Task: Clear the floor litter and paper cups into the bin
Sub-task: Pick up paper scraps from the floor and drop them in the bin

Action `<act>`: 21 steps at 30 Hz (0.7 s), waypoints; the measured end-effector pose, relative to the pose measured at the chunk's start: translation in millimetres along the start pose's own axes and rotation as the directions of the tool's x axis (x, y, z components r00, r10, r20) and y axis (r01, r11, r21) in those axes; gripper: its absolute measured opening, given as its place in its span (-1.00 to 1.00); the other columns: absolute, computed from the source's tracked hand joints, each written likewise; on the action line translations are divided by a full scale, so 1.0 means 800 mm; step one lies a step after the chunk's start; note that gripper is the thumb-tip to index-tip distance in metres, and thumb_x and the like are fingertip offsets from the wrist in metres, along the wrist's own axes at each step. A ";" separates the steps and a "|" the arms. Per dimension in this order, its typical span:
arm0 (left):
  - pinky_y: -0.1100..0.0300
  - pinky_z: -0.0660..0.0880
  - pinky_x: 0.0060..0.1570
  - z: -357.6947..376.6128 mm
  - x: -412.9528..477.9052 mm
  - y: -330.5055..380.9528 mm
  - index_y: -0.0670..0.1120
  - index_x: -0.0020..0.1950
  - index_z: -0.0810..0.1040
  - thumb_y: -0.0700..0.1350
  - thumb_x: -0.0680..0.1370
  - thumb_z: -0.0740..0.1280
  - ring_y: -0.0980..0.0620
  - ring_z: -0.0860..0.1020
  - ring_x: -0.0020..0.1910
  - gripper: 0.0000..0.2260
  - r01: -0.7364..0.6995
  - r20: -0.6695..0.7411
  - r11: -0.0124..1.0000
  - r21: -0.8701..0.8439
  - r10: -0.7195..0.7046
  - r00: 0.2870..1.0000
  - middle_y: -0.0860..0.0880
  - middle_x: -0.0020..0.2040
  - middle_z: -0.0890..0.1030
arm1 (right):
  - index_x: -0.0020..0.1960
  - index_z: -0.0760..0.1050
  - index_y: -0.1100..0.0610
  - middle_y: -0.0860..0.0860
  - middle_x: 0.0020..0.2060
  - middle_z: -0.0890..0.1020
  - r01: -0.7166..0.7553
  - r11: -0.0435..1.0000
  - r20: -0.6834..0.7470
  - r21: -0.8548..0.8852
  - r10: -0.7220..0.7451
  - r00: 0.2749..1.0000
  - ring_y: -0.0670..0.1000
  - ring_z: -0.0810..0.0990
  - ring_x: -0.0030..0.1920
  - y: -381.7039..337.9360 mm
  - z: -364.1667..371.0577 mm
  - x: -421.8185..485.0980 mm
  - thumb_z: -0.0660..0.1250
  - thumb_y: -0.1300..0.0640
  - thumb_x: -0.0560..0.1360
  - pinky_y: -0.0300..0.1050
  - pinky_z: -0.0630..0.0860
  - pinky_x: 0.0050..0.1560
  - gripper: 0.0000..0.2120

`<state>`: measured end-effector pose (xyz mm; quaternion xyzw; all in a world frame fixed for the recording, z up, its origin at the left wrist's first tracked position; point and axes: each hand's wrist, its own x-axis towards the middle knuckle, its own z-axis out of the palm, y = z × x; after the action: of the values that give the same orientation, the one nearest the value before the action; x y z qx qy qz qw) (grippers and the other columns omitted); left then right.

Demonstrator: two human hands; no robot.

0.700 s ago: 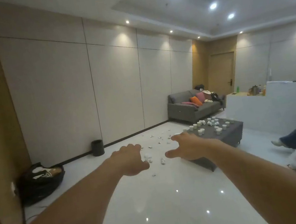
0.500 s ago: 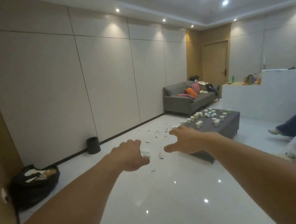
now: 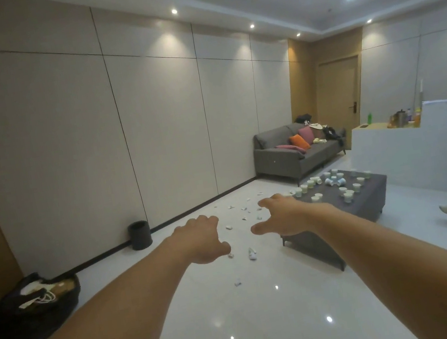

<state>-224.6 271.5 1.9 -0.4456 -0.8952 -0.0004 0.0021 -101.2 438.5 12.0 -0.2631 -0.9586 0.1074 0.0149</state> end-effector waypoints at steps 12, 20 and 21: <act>0.01 0.33 0.26 0.015 0.269 -0.004 -0.01 0.51 0.14 0.20 0.51 0.19 -0.07 0.29 0.40 -0.37 -0.018 -0.024 0.999 -0.035 0.017 1.000 -0.02 0.47 0.27 | 0.57 0.10 0.02 0.06 0.51 0.20 -0.004 1.000 0.028 0.002 0.004 1.000 0.17 0.22 0.46 0.093 0.002 0.252 0.28 -0.33 0.47 0.18 0.28 0.41 -0.18; 0.00 0.36 0.23 0.024 0.483 -0.078 -0.03 0.47 0.22 0.21 0.50 0.21 -0.09 0.33 0.36 -0.40 -0.021 -0.004 0.998 -0.066 0.021 1.000 -0.02 0.43 0.32 | 0.57 0.10 0.02 0.06 0.51 0.20 -0.038 0.999 0.022 -0.039 0.038 0.999 0.18 0.18 0.48 0.113 -0.010 0.463 0.28 -0.34 0.47 0.16 0.23 0.41 -0.18; 0.00 0.36 0.22 0.023 0.509 -0.087 -0.03 0.46 0.22 0.21 0.50 0.20 -0.09 0.33 0.36 -0.40 -0.017 0.006 0.998 -0.063 0.017 1.000 -0.03 0.43 0.32 | 0.57 0.10 0.03 0.06 0.51 0.20 -0.042 0.998 0.017 -0.040 0.043 0.999 0.17 0.18 0.48 0.115 -0.013 0.488 0.28 -0.33 0.48 0.16 0.24 0.42 -0.19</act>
<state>-525.7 554.0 -15.0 -0.4530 -0.8910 -0.0269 -0.0150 -390.2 716.3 -8.3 -0.2829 -0.9548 0.0912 -0.0013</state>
